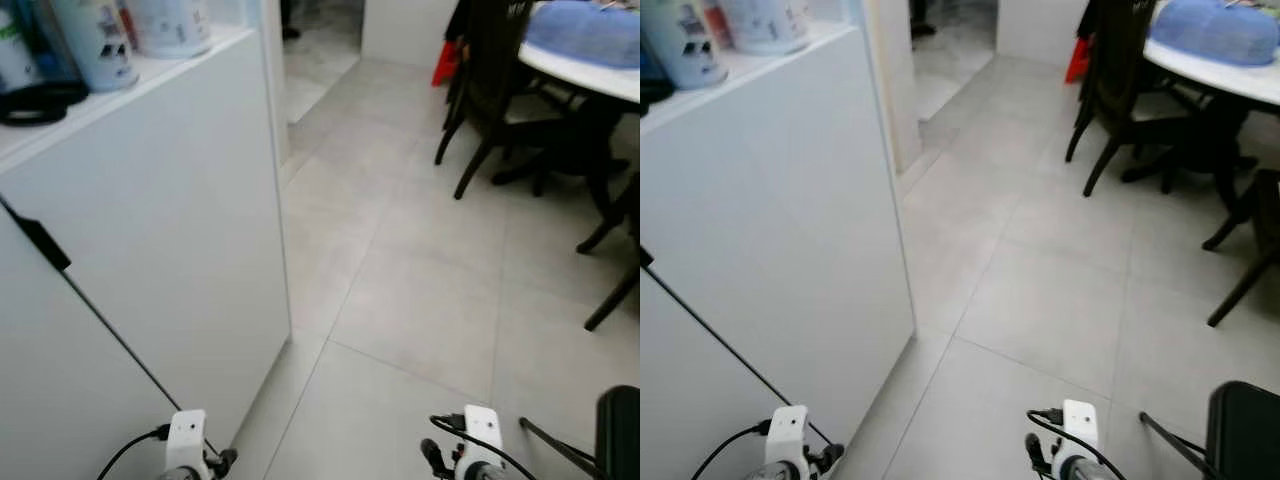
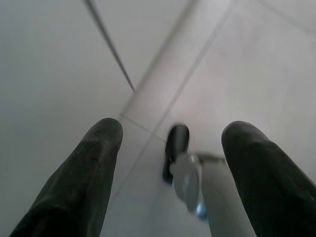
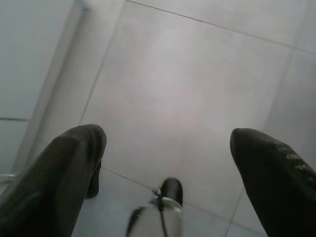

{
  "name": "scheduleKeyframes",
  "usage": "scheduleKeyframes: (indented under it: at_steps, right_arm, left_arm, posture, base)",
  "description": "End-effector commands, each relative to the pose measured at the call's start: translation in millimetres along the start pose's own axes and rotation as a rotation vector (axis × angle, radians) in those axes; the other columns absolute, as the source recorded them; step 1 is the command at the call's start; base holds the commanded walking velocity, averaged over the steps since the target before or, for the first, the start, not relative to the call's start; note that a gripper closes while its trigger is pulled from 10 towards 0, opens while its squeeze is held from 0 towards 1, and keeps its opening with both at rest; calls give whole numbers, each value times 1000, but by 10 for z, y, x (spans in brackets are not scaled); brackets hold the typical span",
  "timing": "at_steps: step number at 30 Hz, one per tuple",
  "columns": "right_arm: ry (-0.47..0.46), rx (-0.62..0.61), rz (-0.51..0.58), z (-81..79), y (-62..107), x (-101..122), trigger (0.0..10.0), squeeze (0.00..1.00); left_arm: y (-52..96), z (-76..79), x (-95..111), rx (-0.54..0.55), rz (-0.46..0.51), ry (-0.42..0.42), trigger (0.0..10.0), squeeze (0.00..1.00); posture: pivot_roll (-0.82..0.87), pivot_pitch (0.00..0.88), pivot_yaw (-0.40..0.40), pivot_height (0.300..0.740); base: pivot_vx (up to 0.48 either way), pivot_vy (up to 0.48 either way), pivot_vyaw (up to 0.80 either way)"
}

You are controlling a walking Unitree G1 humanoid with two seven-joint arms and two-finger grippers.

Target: Restocking fridge

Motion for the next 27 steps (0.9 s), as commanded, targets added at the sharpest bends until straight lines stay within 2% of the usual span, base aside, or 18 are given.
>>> scheduleKeyframes:
  at_steps: [1,27]
  right_arm:
    - [5,-17,-15,67,16,-35,10000,0]
    - [60,6,-53,85,25,-45,10000,0]
  left_arm:
    - [7,58,-89,-16,-35,-5,10000,0]
    - [7,69,-116,6,-52,14,10000,0]
  posture:
    - [45,0,-34,740]
    - [43,0,-42,740]
  base:
    - [0,0,800]
    - [0,0,800]
Point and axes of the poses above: a point about 5 cm out from each wrist's last joint towards the gripper, its own y axis pointing back from the gripper into the wrist, its own x axis along the axis of the wrist's last joint, z = x × y, the point moved 1 cm from there along -y, pointing out of the wrist towards the gripper, and after that the axes turned 10 degrees about -y, right-handed, at the moved point
